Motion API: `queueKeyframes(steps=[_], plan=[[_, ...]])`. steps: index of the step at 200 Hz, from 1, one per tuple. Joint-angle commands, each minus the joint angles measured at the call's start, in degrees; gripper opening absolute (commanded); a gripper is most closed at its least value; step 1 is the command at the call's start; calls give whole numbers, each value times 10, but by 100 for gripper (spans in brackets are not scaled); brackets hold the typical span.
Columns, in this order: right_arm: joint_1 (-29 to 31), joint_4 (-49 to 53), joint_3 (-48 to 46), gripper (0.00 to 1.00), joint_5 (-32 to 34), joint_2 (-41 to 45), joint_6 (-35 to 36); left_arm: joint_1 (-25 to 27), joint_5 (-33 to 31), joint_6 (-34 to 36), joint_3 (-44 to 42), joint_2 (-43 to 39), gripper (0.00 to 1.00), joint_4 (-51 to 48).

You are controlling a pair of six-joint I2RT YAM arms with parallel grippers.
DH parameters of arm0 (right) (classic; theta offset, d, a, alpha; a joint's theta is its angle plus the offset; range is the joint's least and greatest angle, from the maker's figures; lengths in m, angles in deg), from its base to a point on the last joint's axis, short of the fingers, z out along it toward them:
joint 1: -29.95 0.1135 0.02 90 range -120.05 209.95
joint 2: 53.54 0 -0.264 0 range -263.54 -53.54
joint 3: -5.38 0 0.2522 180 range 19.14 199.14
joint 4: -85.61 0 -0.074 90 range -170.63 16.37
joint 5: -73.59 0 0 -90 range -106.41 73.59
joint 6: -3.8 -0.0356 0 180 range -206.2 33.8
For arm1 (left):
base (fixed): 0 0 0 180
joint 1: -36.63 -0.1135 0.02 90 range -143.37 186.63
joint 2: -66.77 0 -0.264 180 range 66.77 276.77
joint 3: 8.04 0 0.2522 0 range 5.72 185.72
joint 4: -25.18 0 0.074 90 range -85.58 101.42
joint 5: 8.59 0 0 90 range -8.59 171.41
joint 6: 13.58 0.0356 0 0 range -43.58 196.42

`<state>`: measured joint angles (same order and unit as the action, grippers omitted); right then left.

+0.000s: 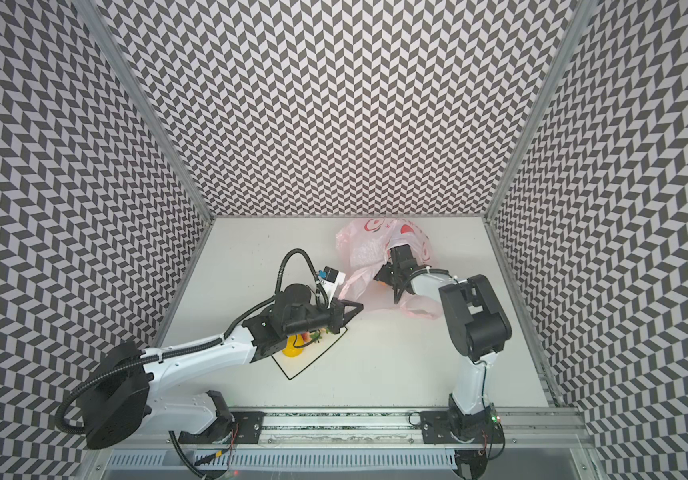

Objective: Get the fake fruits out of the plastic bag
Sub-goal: 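Grasp the large red strawberry with the right gripper and lift it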

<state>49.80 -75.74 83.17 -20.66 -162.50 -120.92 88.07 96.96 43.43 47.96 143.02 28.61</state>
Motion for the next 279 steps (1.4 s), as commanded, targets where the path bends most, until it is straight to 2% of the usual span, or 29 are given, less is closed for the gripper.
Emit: queueKeyframes(steps=[1, 56, 85, 137, 171, 225, 279], plan=[[7, 0, 14, 65, 37, -15, -14, -1, 3, -4, 16, 0, 0, 17], [7, 18, 0, 44, 54, 22, 4, -3, -3, -4, 12, 0, 0, 19], [6, 36, -15, 43, 40, 60, 35, -20, -8, -2, 13, 0, 0, 22], [2, 89, -49, 42, -72, 121, 134, -86, -26, -3, 24, -8, 0, 30], [2, 141, -61, 42, -83, 147, 186, -118, -22, -11, 55, 4, 0, 43], [4, 177, -77, 41, -149, 201, 262, -144, -5, -24, 143, 84, 0, 42], [23, 191, -94, 41, -188, 286, 339, -156, 2, -44, 181, 141, 0, 46]])
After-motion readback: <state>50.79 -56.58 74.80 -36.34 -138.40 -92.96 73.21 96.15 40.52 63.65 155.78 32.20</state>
